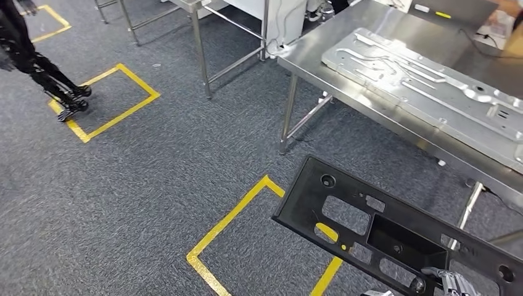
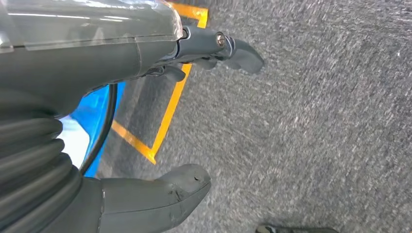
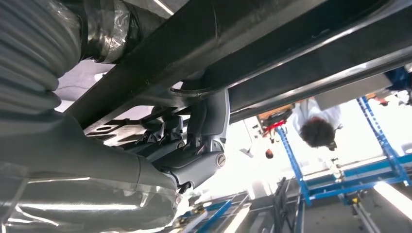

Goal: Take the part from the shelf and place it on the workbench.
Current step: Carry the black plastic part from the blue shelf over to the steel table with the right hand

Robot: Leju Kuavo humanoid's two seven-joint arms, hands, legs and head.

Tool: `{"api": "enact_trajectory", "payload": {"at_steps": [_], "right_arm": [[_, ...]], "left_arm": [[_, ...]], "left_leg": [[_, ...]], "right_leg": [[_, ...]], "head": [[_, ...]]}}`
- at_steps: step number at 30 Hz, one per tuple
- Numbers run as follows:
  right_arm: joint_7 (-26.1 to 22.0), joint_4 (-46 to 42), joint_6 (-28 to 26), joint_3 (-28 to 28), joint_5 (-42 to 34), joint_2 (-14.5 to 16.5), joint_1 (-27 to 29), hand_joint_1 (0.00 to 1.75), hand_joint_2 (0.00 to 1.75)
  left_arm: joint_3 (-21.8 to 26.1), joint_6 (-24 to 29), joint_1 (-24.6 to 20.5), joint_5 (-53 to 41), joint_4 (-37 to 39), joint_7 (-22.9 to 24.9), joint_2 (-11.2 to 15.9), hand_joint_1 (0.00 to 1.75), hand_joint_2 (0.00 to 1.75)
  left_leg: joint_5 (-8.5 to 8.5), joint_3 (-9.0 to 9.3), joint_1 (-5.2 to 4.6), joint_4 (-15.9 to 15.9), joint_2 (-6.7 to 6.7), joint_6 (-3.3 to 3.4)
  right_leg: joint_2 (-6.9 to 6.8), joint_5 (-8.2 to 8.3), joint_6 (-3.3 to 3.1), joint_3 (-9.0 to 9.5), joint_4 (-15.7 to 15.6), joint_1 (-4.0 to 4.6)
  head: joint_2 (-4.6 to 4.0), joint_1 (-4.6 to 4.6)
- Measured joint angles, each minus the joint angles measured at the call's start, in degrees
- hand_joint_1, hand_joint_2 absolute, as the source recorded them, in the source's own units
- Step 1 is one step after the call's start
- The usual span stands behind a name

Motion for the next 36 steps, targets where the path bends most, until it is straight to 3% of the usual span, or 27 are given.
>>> {"api": "enact_trajectory", "payload": {"at_steps": [1, 2, 4, 6, 8, 11, 13, 15, 16, 17, 19, 21, 22, 25, 27, 30, 31, 32, 33, 35, 36], "right_arm": [[0.1, 0.1, 0.0, 0.0, 0.0, -0.2, 0.0, 1.75, 1.75], [0.2, 0.2, 0.0, 0.0, 0.0, -0.4, 0.0, 1.75, 1.75], [0.3, 0.3, 0.0, 0.0, 0.1, -0.8, 0.0, 1.75, 1.75], [0.3, 0.3, 0.0, 0.0, 0.1, -1.0, -0.1, 1.75, 1.75], [0.4, 0.4, 0.0, 0.0, 0.1, -1.2, -0.1, 1.75, 1.75], [0.7, 0.4, 0.0, 0.0, 0.5, -1.2, 0.0, 1.75, 1.75], [1.2, 0.4, 0.3, -0.1, 1.1, -1.3, -0.2, 1.75, 1.75], [1.9, 0.6, 1.1, -0.8, 0.8, -1.7, -0.8, 1.75, 1.75], [2.0, 0.8, 1.6, -1.6, 0.0, -2.0, -1.3, 1.75, 1.75], [1.8, 1.1, 2.1, -2.7, -0.8, -2.3, -2.1, 1.75, 1.75], [0.9, 1.8, 3.3, -5.5, -2.5, -2.8, -3.9, 1.75, 1.75], [-0.4, 2.3, 4.5, -8.3, -3.6, -3.1, -5.7, 1.75, 1.75], [-1.1, 2.5, 5.0, -9.4, -3.8, -3.3, -6.6, 1.75, 1.75], [-2.8, 2.8, 6.3, -11.4, -3.9, -3.6, -8.5, 1.75, 1.75], [-2.9, 2.9, 6.6, -11.8, -3.4, -3.7, -9.4, 1.75, 1.75], [-2.1, 3.3, 6.7, -11.8, -2.4, -4.0, -10.2, 1.75, 1.75], [-1.7, 3.5, 6.7, -11.7, -2.1, -4.1, -10.3, 1.75, 1.75], [-1.4, 3.8, 6.7, -11.6, -1.9, -4.2, -10.4, 1.75, 1.75], [-1.2, 4.0, 6.7, -11.5, -1.8, -4.3, -10.4, 1.75, 1.75], [-0.9, 4.3, 6.8, -11.3, -1.7, -4.5, -10.6, 1.75, 1.75], [-0.8, 4.5, 6.8, -11.2, -1.7, -4.6, -10.7, 1.75, 1.75]], "left_arm": [[0.0, 0.0, 0.1, 0.0, 0.0, 0.0, 0.0, 0.0, 1.75], [0.0, 0.0, 0.1, 0.0, 0.0, 0.0, 0.0, 0.0, 1.75], [0.0, 0.0, -0.1, 0.0, 0.0, 0.0, 0.0, 0.0, 1.75], [0.0, 0.0, -0.2, 0.0, 0.0, 0.0, -0.1, 0.0, 1.75], [0.0, 0.0, -0.3, 0.0, 0.0, 0.0, -0.2, 0.0, 1.75], [0.0, 0.0, -0.4, 0.0, 0.0, 0.0, -0.1, 0.0, 1.75], [0.0, 0.0, -0.4, -0.1, 0.0, 0.0, 0.0, 0.0, 1.75], [0.0, -0.2, -0.3, -0.2, 0.0, 0.1, 0.0, 0.0, 1.75], [0.0, -0.3, -0.3, -0.2, 0.0, 0.0, 0.0, 0.0, 1.75], [0.0, -0.5, -0.2, -0.2, 0.0, 0.0, 0.1, 0.0, 1.75], [0.0, -0.9, -0.2, -0.3, 0.0, -0.3, 0.2, 0.0, 1.75], [0.0, -1.5, -0.4, -0.3, 0.0, -0.7, 0.3, 0.0, 1.75], [0.0, -1.9, -0.4, -0.2, 0.0, -0.9, 0.4, 0.0, 1.75], [0.0, -2.3, -0.4, -0.2, 0.0, -1.1, 0.4, 0.0, 1.75], [0.0, -2.3, -0.4, -0.4, 0.0, -0.9, 0.3, 0.0, 1.75], [0.0, -2.4, -0.4, -0.7, 0.0, -0.7, 0.4, 0.0, 1.75], [0.0, -2.4, -0.4, -0.7, 0.0, -0.6, 0.4, 0.0, 1.75], [0.0, -2.4, -0.3, -0.8, 0.0, -0.6, 0.4, 0.0, 1.75], [0.0, -2.4, -0.3, -0.9, 0.0, -0.6, 0.4, 0.0, 1.75], [0.0, -2.4, -0.3, -0.9, 0.0, -0.6, 0.4, 0.0, 1.75], [0.0, -2.5, -0.3, -0.9, 0.0, -0.6, 0.4, 0.0, 1.75]], "left_leg": [[-0.07, 0.04, -0.06, 0.0, 0.38, 0.01], [-0.14, 0.14, -0.09, 0.0, 0.65, -0.02], [-0.34, 0.51, -0.1, 0.0, 0.93, -0.19], [-0.51, 0.74, -0.19, 0.0, 1.08, -0.53], [-0.53, 0.76, -0.22, -0.2, 1.15, -1.03], [-1.21, 0.69, -0.28, 0.4, 1.16, -1.86], [-4.08, -1.46, -0.21, 5.2, 1.11, -2.12], [-7.28, -5.16, -0.15, 12.6, 1.09, -2.3], [-7.66, -6.41, -0.13, 14.8, 1.09, -2.36], [-6.86, -6.74, -0.12, 15.0, 1.09, -2.39], [-2.79, -4.48, -0.1, 9.4, 1.1, -2.31], [-0.2, -1.57, -0.25, 2.8, 1.07, -2.0], [0.08, -0.85, -0.37, 1.1, 1.05, -1.72], [-0.33, -0.53, -0.46, 0.4, 0.99, -0.44], [-0.3, 0.12, -0.26, 0.1, 0.97, 0.2], [-0.58, 0.53, -0.29, 0.0, 1.01, 0.5], [-0.78, 0.7, -0.33, 0.1, 0.99, 0.5], [-1.05, 1.01, -0.35, 0.1, 0.96, 0.44], [-1.37, 1.47, -0.36, 0.1, 0.91, 0.36], [-2.1, 2.58, -0.35, 0.0, 0.84, 0.11], [-2.4, 2.99, -0.35, -0.1, 0.82, -0.08]], "right_leg": [[-0.08, -0.07, 0.06, -0.71, 1.5, -0.06], [-0.09, 1.04, 0.04, -0.23, 0.6, -0.09], [-0.11, 5.02, -0.4, 3.69, -6.8, 0.0], [-0.2, 7.15, -1.11, 7.15, -13.4, 0.42], [-0.23, 7.11, -1.6, 7.73, -14.8, 0.83], [-0.26, 7.54, -2.38, 8.17, -15.9, 0.4], [-0.44, 7.78, -2.91, 8.57, -16.5, 0.08], [-0.47, 7.7, -3.19, 8.61, -16.5, 0.12], [-0.42, 7.65, -3.22, 8.65, -16.4, 0.16], [-0.34, 7.57, -3.18, 8.7, -16.4, 0.18], [-0.19, 7.22, -2.88, 8.93, -16.0, 0.12], [-0.08, 6.6, -2.26, 8.93, -15.4, 0.28], [-0.04, 6.35, -1.91, 8.85, -15.1, 0.37], [-0.01, 6.44, -0.89, 8.75, -14.3, 0.35], [-0.08, 5.14, -0.38, 7.78, -11.7, 0.21], [-0.15, 0.55, 0.35, 2.39, -2.3, -0.05], [-0.16, -0.05, 0.43, 0.72, 0.2, -0.09], [-0.16, 0.55, 0.34, -0.07, 0.7, -0.09], [-0.17, 2.32, 0.13, 0.2, -0.9, -0.07], [-0.21, 7.06, -0.57, 2.79, -7.7, 0.08], [-0.3, 7.77, -0.92, 3.79, -10.5, 0.34]], "head": [[0.0, -0.01], [0.0, 0.0], [0.0, 0.01], [0.0, 0.01], [0.0, 0.0], [0.0, -0.03], [0.0, -0.08], [0.0, -0.13], [0.0, -0.13], [0.0, -0.13], [0.0, -0.13], [0.0, -0.11], [0.0, -0.08], [0.0, -0.03], [0.0, -0.02], [0.0, -0.02], [0.0, -0.03], [0.0, -0.03], [0.0, -0.02], [0.0, -0.02], [0.0, 0.01]]}}
